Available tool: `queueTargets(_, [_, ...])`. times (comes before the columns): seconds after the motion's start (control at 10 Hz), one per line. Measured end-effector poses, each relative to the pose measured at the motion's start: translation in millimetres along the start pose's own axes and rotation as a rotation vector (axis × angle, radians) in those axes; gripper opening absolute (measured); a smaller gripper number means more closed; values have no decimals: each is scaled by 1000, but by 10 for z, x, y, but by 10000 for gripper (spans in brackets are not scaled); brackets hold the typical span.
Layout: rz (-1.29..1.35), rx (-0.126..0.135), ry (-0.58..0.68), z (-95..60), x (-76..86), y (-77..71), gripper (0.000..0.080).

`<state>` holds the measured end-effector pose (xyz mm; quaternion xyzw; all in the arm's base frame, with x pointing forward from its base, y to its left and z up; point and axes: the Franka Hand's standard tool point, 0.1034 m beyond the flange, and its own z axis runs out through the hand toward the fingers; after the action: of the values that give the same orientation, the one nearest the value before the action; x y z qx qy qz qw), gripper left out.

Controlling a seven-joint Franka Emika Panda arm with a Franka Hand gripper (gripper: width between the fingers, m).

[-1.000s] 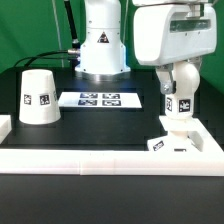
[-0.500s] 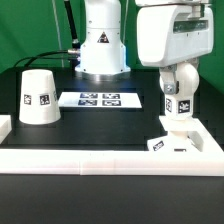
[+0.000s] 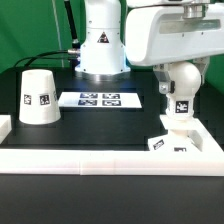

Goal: Assemble lamp

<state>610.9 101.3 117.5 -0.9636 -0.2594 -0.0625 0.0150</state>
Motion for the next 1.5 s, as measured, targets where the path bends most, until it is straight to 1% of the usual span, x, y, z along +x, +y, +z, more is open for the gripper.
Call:
queueTargets(0.5, [590, -15, -7, 3, -41, 68, 578])
queueTargets(0.8, [890, -17, -22, 16, -76, 63, 579])
queueTargets(1.1, [1151, -23, -54, 28, -84, 15, 579])
queueTargets(1.5, [1433, -10, -71, 42, -76, -17, 579])
